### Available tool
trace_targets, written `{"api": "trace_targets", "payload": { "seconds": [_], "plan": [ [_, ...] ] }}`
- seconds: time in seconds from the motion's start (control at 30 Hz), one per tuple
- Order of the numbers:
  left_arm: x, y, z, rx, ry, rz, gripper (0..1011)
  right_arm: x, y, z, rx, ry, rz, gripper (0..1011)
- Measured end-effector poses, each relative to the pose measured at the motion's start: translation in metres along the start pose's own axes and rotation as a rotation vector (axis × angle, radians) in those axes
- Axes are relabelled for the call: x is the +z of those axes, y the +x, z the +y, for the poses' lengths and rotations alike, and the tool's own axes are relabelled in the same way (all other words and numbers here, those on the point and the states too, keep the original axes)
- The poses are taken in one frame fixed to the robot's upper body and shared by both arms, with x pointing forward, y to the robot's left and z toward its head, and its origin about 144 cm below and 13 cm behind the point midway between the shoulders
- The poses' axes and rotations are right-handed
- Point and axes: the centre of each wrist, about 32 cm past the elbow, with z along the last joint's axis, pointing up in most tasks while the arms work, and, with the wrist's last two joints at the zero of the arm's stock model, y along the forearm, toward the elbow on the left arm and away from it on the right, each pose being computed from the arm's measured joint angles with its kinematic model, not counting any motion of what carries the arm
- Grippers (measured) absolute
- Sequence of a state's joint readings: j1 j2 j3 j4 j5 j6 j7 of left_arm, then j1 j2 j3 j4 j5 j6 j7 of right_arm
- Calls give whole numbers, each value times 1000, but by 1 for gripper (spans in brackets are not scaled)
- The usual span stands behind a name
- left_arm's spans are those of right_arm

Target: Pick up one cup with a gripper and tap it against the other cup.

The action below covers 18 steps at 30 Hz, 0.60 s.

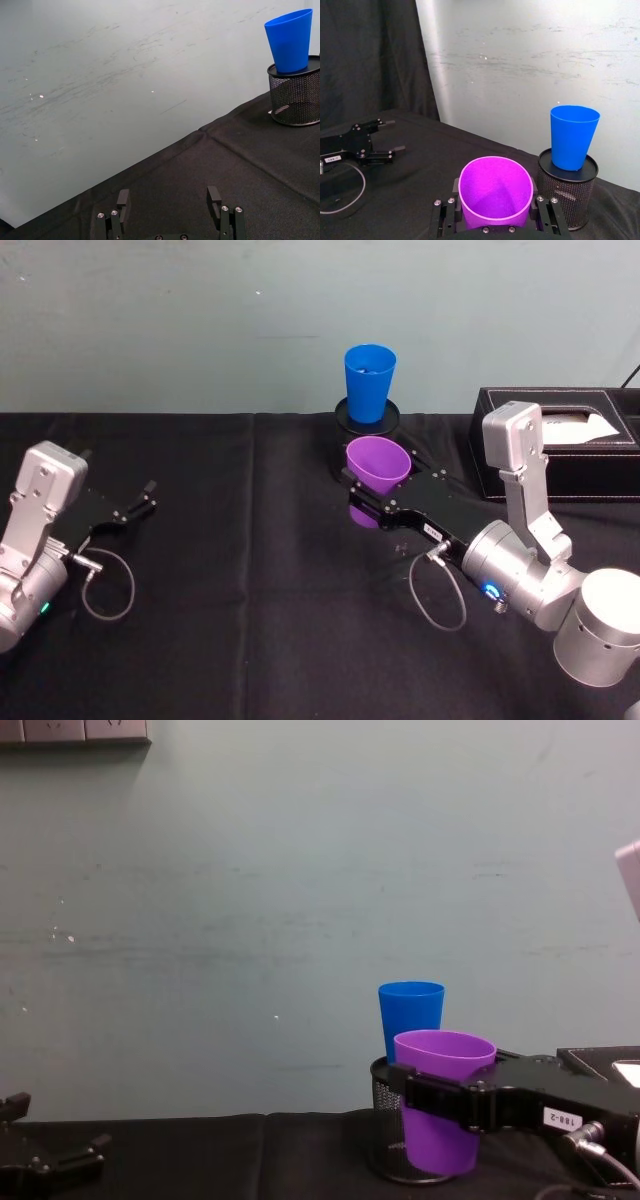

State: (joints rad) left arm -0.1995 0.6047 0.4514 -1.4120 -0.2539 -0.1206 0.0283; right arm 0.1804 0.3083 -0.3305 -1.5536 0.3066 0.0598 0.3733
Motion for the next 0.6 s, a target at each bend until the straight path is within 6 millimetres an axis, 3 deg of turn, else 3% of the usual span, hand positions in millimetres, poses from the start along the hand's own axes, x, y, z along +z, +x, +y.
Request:
{"api": "trace_targets", "payload": {
  "seconds": [0.6],
  "plan": [
    [0, 0, 0, 0, 0, 0, 1000, 0, 0, 0, 0, 0, 1, 723]
  ]
}}
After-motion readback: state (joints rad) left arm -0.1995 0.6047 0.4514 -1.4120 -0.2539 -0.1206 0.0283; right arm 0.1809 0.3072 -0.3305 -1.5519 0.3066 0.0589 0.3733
